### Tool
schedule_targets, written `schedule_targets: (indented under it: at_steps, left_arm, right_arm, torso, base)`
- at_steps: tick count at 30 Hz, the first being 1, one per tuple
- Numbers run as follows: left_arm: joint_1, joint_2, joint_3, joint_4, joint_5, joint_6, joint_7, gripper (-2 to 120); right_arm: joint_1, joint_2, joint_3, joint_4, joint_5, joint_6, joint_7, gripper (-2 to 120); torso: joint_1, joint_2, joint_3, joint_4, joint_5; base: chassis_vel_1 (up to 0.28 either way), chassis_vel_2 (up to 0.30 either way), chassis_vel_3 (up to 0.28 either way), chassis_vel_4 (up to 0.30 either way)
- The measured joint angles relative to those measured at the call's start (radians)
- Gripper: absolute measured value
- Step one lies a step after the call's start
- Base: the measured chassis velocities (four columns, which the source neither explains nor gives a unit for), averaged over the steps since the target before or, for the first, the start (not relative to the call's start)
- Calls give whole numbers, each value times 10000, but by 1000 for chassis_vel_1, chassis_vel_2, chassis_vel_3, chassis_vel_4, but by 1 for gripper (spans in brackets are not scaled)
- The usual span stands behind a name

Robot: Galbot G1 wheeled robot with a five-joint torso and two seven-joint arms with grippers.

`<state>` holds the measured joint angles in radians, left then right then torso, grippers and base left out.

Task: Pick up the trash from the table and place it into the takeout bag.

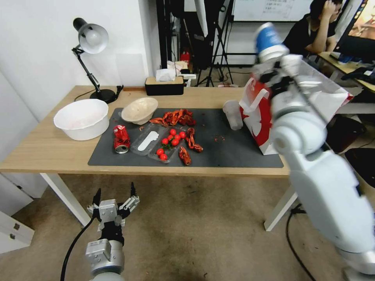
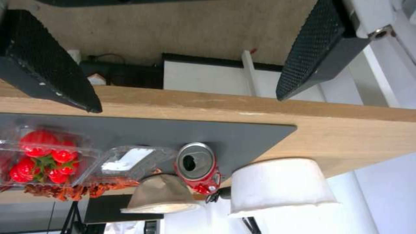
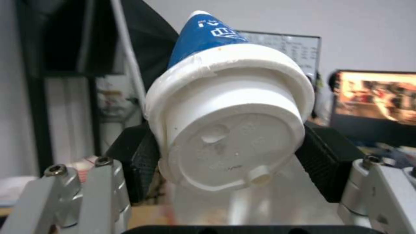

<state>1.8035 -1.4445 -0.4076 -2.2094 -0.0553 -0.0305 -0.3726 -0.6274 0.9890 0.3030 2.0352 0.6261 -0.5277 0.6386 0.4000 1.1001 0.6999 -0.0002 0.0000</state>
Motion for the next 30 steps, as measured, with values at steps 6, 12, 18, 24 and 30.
schedule_targets:
  at_steps: [6,12,18,24,30]
  left_arm:
    - [5,-8,80,36,73,9,-5,100]
    - [30,-5,84,-1,91,16,-6,100]
    - [101,-11,80,-54,131,19,-5,100]
    - [128,-30,87,-54,164,18,-6,100]
    - [123,-93,91,-37,169,18,-6,100]
  right_arm:
    - [-430,-290,451,-515,528,-239,-76,67]
    - [-476,-341,512,-617,572,-232,-155,80]
    - [-453,-359,502,-607,562,-228,-156,99]
    - [-544,-311,486,-501,551,-152,-185,100]
    - [-699,-240,520,392,940,809,-722,100]
  torso:
    - [0,-1,1,2,3]
    - [0,-1,1,3,1]
    - [0,-1,1,3,-1]
    - [0,-1,1,2,0]
    - [-3,-1,1,3,-2]
  base:
    - [0,0,0,0]
    - [0,0,0,0]
    - [0,0,0,0]
    - [0,0,0,0]
    - [0,0,0,0]
